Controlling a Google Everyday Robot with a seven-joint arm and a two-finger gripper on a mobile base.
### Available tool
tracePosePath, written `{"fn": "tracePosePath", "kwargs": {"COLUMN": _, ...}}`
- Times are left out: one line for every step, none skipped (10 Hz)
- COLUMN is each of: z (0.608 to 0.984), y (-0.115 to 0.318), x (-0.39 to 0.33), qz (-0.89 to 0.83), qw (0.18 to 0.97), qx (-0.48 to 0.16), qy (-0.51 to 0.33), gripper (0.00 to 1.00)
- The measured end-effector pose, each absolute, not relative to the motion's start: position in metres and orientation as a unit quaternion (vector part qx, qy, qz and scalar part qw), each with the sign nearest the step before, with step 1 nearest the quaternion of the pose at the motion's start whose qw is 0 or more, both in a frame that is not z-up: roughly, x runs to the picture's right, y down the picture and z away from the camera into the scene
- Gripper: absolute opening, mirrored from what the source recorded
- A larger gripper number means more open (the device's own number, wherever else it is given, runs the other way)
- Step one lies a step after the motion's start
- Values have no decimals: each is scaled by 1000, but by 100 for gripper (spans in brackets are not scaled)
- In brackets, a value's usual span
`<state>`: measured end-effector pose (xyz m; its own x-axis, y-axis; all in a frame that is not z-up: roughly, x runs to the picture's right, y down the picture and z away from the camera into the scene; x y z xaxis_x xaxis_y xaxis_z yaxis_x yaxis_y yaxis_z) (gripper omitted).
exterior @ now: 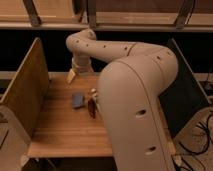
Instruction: Move the arm in a circular motion
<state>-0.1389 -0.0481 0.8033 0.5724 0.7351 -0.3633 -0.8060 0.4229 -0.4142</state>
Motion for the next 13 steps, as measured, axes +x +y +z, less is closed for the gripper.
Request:
{"fn": "tracePosePath", "kwargs": {"z": 795, "y": -36, "x": -132, "qz": 451, "qw": 843, "qx": -282, "qy": 77, "gripper": 80}}
{"fn": "tracePosePath", "kwargs": {"z": 787, "y": -25, "x": -113, "qz": 457, "qw": 840, "qx": -277, "qy": 100, "gripper": 80}}
{"fn": "tracePosePath", "kwargs": {"z": 782, "y": -21, "x": -91, "qz": 471, "qw": 833, "qx": -266, "qy": 121, "gripper": 80}}
{"fn": "tracePosePath", "kwargs": {"z": 779, "y": -21, "x": -69, "qz": 487, "qw": 825, "qx": -251, "qy": 140, "gripper": 80}}
{"fn": "tracePosePath", "kwargs": {"z": 775, "y": -25, "x": -38, "qz": 511, "qw": 813, "qx": -229, "qy": 163, "gripper": 80}}
{"fn": "tracePosePath", "kwargs": {"z": 771, "y": -33, "x": -1, "qz": 536, "qw": 797, "qx": -201, "qy": 191, "gripper": 80}}
{"fn": "tracePosePath", "kwargs": {"z": 769, "y": -42, "x": 30, "qz": 556, "qw": 784, "qx": -178, "qy": 213, "gripper": 80}}
{"fn": "tracePosePath", "kwargs": {"z": 768, "y": -54, "x": 57, "qz": 571, "qw": 772, "qx": -157, "qy": 232, "gripper": 80}}
{"fn": "tracePosePath", "kwargs": {"z": 772, "y": -69, "x": 74, "qz": 581, "qw": 764, "qx": -139, "qy": 243, "gripper": 80}}
{"fn": "tracePosePath", "kwargs": {"z": 779, "y": -85, "x": 80, "qz": 583, "qw": 764, "qx": -129, "qy": 246, "gripper": 80}}
{"fn": "tracePosePath", "kwargs": {"z": 792, "y": -102, "x": 70, "qz": 577, "qw": 772, "qx": -126, "qy": 236, "gripper": 80}}
{"fn": "tracePosePath", "kwargs": {"z": 802, "y": -117, "x": 56, "qz": 570, "qw": 780, "qx": -127, "qy": 224, "gripper": 80}}
{"fn": "tracePosePath", "kwargs": {"z": 812, "y": -126, "x": 32, "qz": 560, "qw": 790, "qx": -136, "qy": 208, "gripper": 80}}
